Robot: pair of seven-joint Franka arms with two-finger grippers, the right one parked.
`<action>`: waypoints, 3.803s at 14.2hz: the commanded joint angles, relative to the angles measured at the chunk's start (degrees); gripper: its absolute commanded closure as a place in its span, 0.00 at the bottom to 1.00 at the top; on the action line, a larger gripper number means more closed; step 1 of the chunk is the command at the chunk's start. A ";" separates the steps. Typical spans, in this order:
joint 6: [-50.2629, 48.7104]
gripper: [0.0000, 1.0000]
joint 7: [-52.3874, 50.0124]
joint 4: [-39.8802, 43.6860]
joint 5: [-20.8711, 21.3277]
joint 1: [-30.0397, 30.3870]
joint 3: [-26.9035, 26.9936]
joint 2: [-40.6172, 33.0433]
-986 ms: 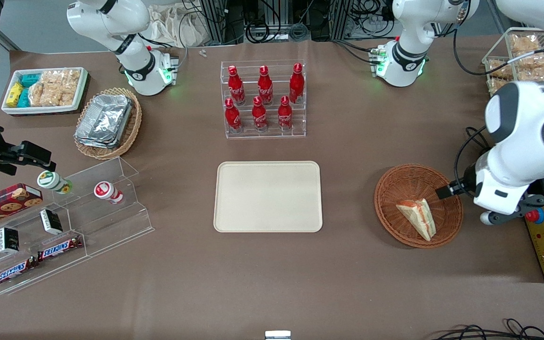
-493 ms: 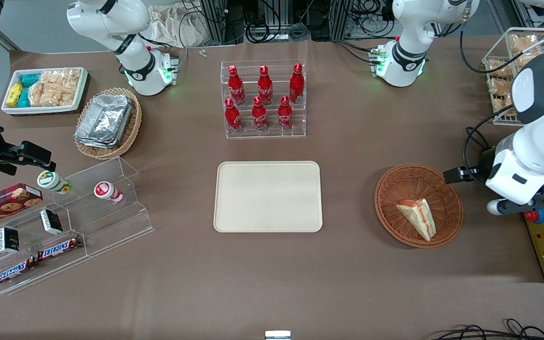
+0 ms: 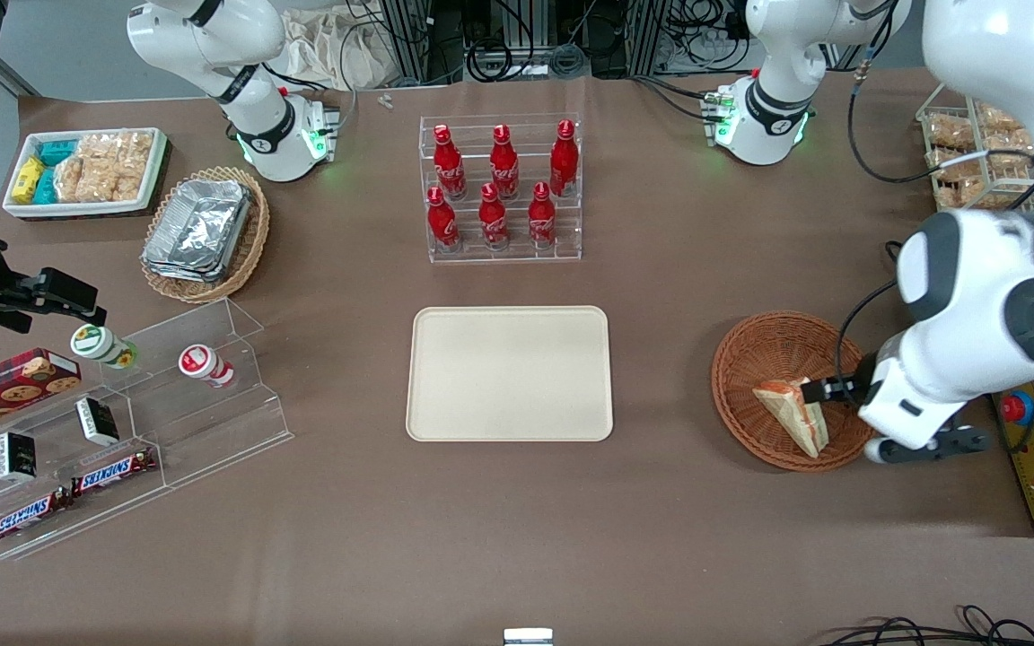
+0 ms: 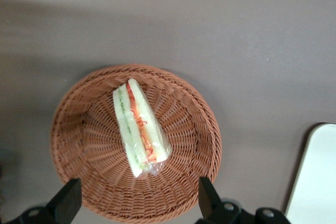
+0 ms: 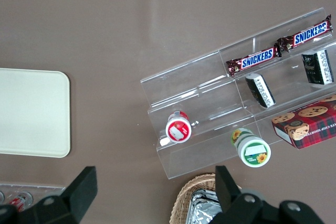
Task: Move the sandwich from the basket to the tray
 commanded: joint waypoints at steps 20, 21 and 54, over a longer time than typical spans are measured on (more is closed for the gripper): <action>17.51 0.00 -16.16 -10.96 2.54 -0.10 0.38 7.81; 17.95 0.00 -18.00 -10.96 2.54 -0.10 0.38 8.25; 6.26 1.00 -30.06 5.92 8.33 -20.39 -11.66 13.43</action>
